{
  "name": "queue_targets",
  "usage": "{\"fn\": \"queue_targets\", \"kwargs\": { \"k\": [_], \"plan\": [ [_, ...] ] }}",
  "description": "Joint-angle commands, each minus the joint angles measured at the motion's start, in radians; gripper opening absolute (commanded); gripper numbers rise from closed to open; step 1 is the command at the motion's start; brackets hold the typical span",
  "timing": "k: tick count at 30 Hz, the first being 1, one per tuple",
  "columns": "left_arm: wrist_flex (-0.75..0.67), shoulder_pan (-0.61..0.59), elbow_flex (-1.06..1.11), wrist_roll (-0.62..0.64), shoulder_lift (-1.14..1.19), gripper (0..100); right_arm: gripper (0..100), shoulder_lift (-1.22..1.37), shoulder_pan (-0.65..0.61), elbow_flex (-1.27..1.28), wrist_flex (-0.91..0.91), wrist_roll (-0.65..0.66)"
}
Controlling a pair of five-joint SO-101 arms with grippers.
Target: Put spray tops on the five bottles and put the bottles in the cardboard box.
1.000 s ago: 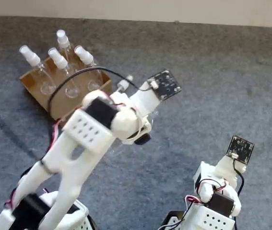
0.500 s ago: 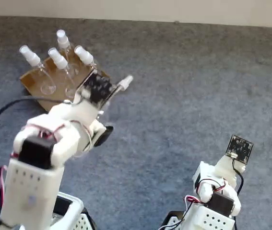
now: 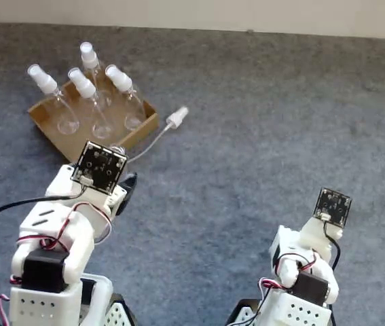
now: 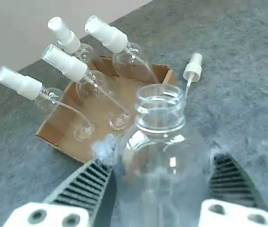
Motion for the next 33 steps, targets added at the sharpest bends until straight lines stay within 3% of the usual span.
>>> {"fn": "queue_targets", "kwargs": {
  "k": [1,4,7,10,15,23,28,33],
  "plan": [
    [-0.098,-0.022,0.097,-0.005,-0.07,18,0.6,-0.01,-0.015,0.024,-0.076,0.166],
    [-0.152,-0.019,0.163,0.026,-0.091,18,0.6,-0.01,-0.016,-0.007,-0.125,0.255],
    [-0.25,-0.022,0.232,0.143,-0.11,18,0.7,-0.01,-0.016,-0.062,-0.166,0.242],
    [-0.315,-0.019,0.28,0.235,-0.14,18,2.1,-0.01,-0.016,-0.159,-0.125,0.328],
    [-0.319,-0.019,0.338,0.316,-0.209,18,12.3,-0.008,-0.091,-0.26,-0.039,0.362],
    [-0.318,-0.022,0.467,0.368,-0.426,18,12.5,0.099,-0.197,-0.364,-0.041,0.359],
    [-0.316,-0.022,0.475,0.37,-0.403,18,12.5,0.349,-0.26,-0.544,-0.035,0.267],
    [-0.319,-0.024,0.496,0.37,-0.403,18,12.5,0.627,-0.409,-0.716,-0.035,0.123]
  ]
}}
